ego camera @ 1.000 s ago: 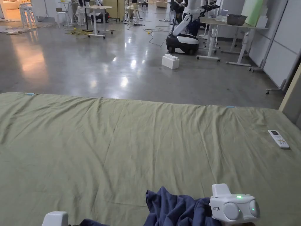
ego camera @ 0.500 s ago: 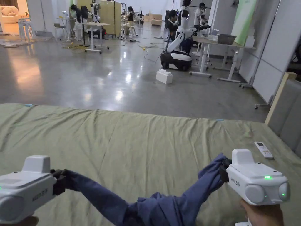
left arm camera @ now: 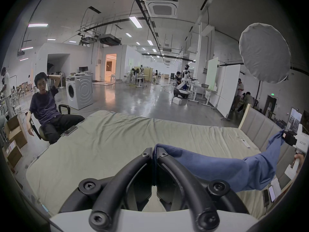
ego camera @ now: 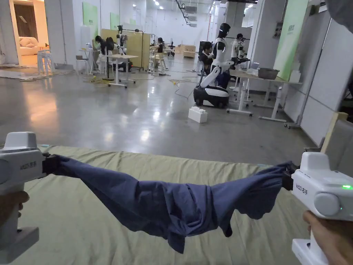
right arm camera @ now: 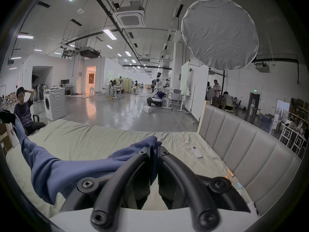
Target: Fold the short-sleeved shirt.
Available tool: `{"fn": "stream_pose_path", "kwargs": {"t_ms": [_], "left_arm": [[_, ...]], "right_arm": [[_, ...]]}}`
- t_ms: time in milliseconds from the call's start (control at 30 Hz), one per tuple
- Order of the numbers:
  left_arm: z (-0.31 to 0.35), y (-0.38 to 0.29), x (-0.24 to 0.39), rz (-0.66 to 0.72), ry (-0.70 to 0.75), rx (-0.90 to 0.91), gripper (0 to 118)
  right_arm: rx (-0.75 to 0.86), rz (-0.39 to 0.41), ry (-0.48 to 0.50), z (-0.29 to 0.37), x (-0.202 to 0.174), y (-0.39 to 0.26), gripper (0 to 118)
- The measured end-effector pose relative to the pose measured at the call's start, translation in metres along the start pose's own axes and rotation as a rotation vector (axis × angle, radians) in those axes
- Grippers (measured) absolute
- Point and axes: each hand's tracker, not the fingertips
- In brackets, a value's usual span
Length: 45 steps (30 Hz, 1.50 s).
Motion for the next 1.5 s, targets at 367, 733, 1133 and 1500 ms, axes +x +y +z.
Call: {"fn": "stream_pose_path", "kwargs": {"t_ms": [367, 733, 1133, 1500], "left_arm": [[-0.03, 0.013, 0.008, -0.01, 0.024, -0.046, 4], [-0.067, 0.014, 0.022, -0.079, 0.045, -0.045, 4], [-0.068, -0.097, 0.008, -0.089, 0.04, -0.162, 4], [-0.012, -0.246, -0.026, -0.042, 0.048, -0.405, 4]], "right_arm": [[-0.006, 0.018, -0.07, -0.024, -0.009, 0.019, 7], [0.004, 0.008, -0.039, -0.068, -0.024, 0.015, 7], [-0.137, 0.03, -0.047, -0.061, -0.025, -0.088, 7], [-0.365, 0.073, -0.036, 0.017, -0.029, -0.238, 7]]}}
